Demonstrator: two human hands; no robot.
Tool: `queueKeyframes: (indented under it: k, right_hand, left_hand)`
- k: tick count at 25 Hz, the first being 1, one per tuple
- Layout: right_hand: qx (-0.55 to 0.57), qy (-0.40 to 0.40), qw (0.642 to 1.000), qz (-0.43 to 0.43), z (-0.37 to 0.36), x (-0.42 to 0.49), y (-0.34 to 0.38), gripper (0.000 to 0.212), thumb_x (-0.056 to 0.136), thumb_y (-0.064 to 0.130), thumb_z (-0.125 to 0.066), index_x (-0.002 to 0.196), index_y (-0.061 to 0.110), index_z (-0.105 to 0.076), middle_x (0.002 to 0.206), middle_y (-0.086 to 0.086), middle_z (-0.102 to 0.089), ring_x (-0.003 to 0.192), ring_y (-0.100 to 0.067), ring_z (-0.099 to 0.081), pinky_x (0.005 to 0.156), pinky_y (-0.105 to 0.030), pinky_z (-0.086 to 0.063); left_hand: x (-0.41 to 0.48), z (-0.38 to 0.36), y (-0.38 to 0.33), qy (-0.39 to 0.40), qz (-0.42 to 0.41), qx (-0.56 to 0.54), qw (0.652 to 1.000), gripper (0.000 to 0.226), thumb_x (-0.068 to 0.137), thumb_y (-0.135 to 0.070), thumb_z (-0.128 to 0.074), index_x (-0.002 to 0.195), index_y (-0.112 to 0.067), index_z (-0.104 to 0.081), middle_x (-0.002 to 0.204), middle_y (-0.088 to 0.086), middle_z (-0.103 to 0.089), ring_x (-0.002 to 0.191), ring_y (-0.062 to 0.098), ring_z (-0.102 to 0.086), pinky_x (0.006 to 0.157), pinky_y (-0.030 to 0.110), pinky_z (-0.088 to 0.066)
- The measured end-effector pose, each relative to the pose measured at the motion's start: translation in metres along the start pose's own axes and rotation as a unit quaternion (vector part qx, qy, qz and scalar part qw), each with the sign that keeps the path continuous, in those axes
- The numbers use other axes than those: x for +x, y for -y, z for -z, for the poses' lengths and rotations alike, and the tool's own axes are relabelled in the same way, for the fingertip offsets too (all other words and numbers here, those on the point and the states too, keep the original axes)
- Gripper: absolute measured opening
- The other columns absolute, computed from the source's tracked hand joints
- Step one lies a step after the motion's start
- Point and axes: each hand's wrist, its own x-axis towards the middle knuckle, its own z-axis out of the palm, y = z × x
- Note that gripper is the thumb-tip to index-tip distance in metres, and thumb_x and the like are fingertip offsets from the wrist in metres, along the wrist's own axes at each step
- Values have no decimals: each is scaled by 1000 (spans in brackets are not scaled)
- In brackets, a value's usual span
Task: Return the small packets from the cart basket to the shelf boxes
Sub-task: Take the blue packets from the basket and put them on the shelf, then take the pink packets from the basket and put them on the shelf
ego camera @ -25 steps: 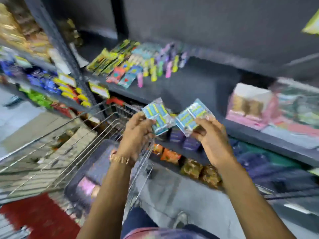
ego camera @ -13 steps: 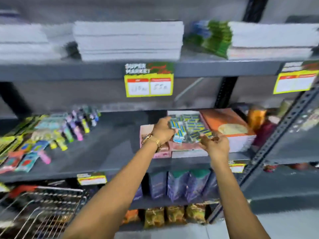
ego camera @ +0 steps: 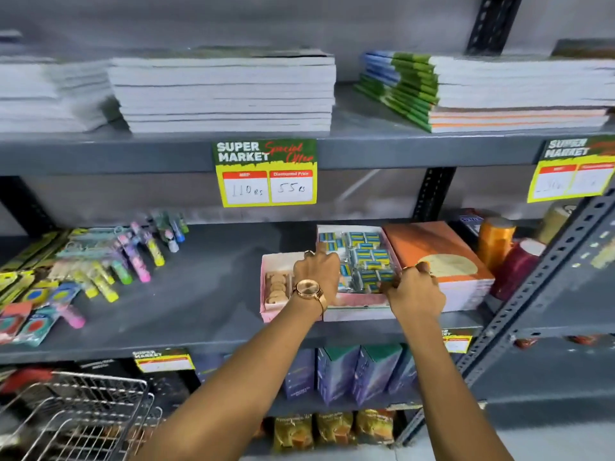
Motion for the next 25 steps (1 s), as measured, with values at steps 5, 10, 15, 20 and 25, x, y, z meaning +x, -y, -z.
queueKeyframes:
  k: [5, 10, 15, 20, 25]
  right_hand:
    - [86, -48, 978, 184, -24, -54, 47, 32, 86, 33, -60, 109, 11, -68, 123, -11, -54, 107, -32, -57, 83, -39, -53]
    - [178, 102, 899, 388, -95, -160, 150, 31, 87, 32, -53, 114, 20, -64, 116, -5, -60, 111, -29, -56, 98, -40, -47]
    - [156, 303, 802, 491, -185, -277, 244, 28, 81, 29, -58, 104, 15, -67, 105, -10, -68, 101, -30, -61, 91, -41, -49]
    - [-116, 521, 686, 494, -303, -384, 295, 20, 81, 22, -62, 94, 7, -63, 109, -24, -64, 103, -34, -62, 75, -35, -46]
    - [-256, 497, 674, 483, -443, -429, 286, 48, 79, 24, -62, 121, 0, -54, 127, -22, -57, 112, -35, -59, 90, -35, -49]
  left_hand:
    - [-44, 5, 53, -135, 11, -92, 986, 27, 90, -26, -51, 114, -20, -61, 131, 9, -48, 112, 34, -51, 87, 46, -50]
    - [-148, -5, 180, -232, 189, -51, 953, 48, 84, -26, -54, 131, -16, -47, 144, 16, -44, 129, 36, -44, 101, 47, -42]
    - [-295, -54, 307, -175, 445, -119, 870, 50, 85, -29, -51, 130, -8, -43, 131, 23, -48, 119, 40, -48, 98, 45, -43]
    - [-430, -155, 379, 31, 668, -301, 679, 53, 91, -28, -52, 132, 2, -37, 135, 27, -47, 127, 40, -43, 103, 41, -38]
    - [-489, -234, 424, 29, 754, -379, 536, 60, 95, -26, -47, 139, 9, -24, 144, 22, -40, 131, 37, -42, 104, 34, -33]
